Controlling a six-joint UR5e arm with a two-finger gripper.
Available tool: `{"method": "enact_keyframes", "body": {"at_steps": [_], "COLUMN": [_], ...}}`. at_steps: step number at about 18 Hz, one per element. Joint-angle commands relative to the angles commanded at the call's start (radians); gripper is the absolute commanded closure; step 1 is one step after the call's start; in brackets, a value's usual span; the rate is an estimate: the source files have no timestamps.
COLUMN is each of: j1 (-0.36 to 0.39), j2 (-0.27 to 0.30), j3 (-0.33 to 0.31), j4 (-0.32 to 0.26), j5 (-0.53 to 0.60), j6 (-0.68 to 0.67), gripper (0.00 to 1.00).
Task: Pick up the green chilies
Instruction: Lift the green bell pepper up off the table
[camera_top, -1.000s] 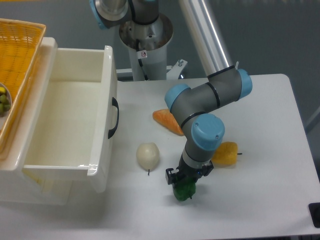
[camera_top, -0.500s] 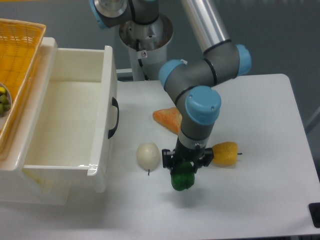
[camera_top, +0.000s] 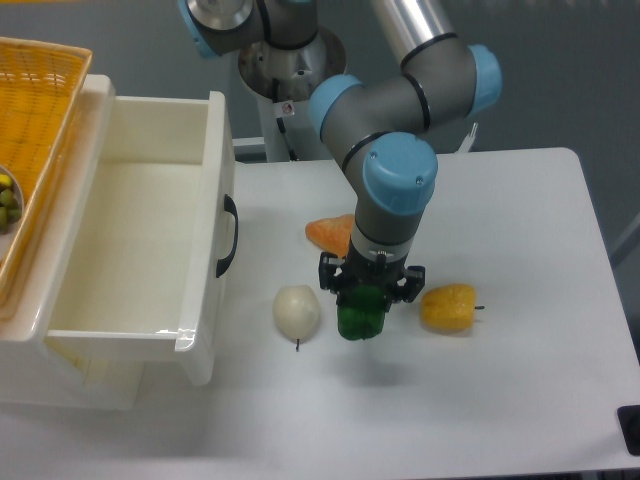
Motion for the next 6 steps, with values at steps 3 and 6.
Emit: {"method": "enact_keyframes", "body": {"at_steps": [3,6], "j1": [0.003,0.006], "j2": [0.003,0.005], "j3": [0.000,-0.014], "j4": [-0.002,-0.006], "j5": [0.000,0.000], "j6": [0.002,0.003], "gripper": [0.69,0.69]}}
